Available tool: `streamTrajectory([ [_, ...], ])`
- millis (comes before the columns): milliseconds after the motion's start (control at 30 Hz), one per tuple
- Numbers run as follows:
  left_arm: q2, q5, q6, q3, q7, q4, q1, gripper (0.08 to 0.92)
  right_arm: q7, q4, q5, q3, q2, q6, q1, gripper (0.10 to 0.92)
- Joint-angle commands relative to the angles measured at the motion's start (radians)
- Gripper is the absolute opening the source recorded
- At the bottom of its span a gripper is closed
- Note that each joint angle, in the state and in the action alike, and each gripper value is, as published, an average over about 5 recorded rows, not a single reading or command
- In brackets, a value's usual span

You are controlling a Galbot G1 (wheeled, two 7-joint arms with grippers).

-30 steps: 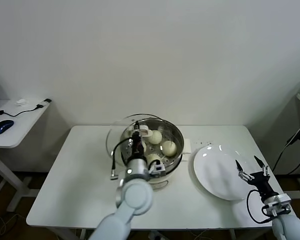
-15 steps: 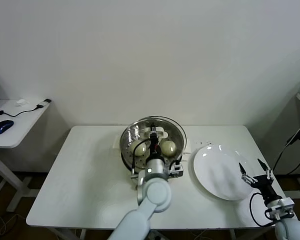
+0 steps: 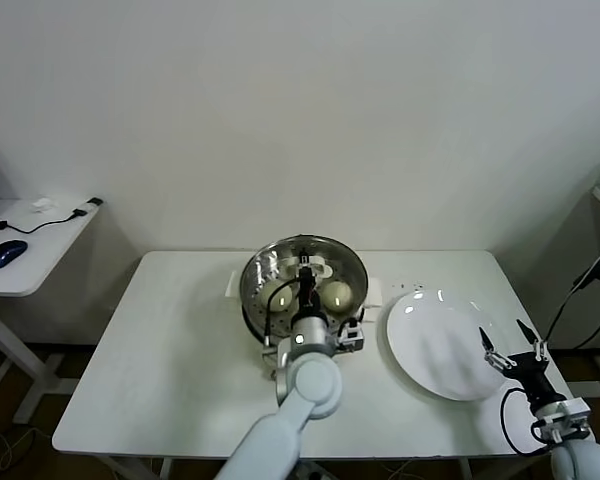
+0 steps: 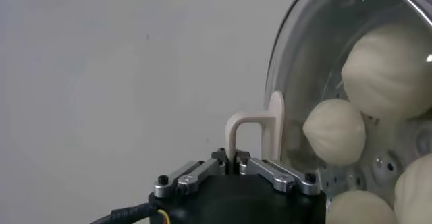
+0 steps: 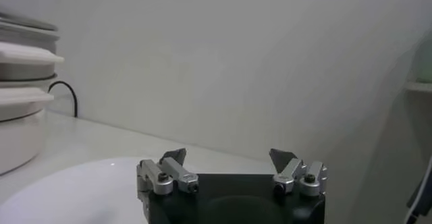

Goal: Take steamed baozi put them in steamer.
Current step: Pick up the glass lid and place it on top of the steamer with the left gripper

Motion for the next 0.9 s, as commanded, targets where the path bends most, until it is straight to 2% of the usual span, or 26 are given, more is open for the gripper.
streamTrajectory([
  [33, 0.008, -0.014, -0.031, -0.006, -0.012, 0.017, -0.004, 0.147, -0.002, -0.002, -0.002, 0.001, 0.004, 0.003, 0.000, 0.823],
  [900, 0.024, -0.024, -0.071, -0.002, -0.020, 0.040, -0.009, 0.147, -0.013, -0.018, -0.002, 0.021, 0.010, 0.016, -0.005, 0.823],
])
